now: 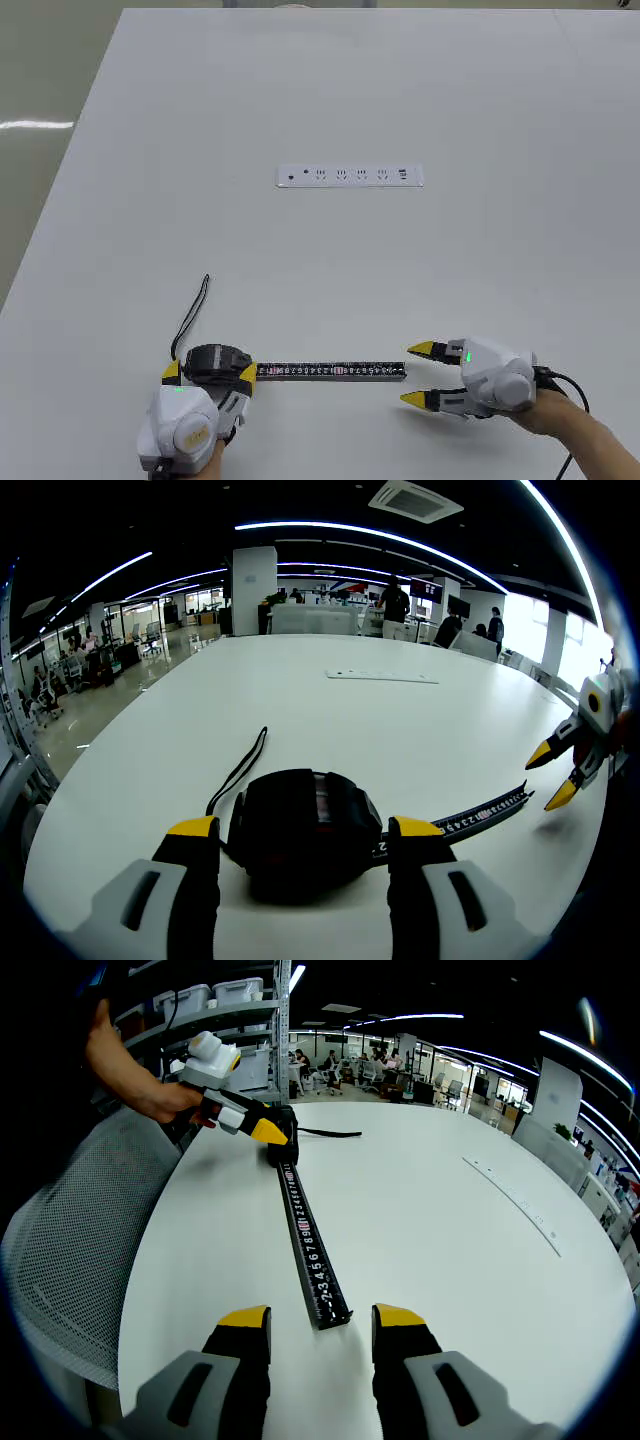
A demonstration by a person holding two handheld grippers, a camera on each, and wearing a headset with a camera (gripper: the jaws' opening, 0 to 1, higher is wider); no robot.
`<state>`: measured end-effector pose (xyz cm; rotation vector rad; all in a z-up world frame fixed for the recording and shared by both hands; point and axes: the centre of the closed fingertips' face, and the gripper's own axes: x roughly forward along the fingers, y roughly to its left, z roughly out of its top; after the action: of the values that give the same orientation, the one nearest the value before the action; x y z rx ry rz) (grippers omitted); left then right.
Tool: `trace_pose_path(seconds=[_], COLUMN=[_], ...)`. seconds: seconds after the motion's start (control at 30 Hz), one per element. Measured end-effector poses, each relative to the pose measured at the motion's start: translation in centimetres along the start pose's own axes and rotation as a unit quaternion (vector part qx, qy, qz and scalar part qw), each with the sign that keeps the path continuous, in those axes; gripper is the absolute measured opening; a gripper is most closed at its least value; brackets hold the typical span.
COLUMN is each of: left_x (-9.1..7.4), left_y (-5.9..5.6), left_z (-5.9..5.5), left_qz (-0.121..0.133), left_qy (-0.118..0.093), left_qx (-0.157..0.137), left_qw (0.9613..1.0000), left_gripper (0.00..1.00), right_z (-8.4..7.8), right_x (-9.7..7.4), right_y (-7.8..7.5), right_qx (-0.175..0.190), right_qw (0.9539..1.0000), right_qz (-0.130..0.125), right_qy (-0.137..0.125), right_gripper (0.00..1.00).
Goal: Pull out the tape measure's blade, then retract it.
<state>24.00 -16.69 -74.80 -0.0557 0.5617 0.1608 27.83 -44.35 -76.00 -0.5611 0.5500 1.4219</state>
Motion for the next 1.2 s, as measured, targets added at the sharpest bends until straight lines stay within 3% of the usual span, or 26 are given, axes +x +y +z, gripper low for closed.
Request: trace_pose_path(seconds=[0.67,0.97,1.2], left_x=[0.7,0.7,0.7], left_y=[-0.1,-0.1,-0.1], left_z=[0.0,0.0,0.0], left_qz=[0.011,0.015,0.014], left_qy=[-0.004,-0.005,-0.006], left_qx=[0.003,0.005,0.007], left_qw=[0.9999,0.9999,0.9999], left_gripper=[0.63,0.63,0.63], right_z=[-1.2,-1.3,-1.7], right_x=[1.7,2.1,2.2], right_y=[-0.7,-0.7,-0.7], right_qx=[-0.008,-0.015,-0.013], right_qw=[0.9990,0.9984,0.9985], right_qz=[0.043,0.054,0.052], right_qy=[0.004,0.006,0.009], right_gripper=[0.25,0.15,0.15])
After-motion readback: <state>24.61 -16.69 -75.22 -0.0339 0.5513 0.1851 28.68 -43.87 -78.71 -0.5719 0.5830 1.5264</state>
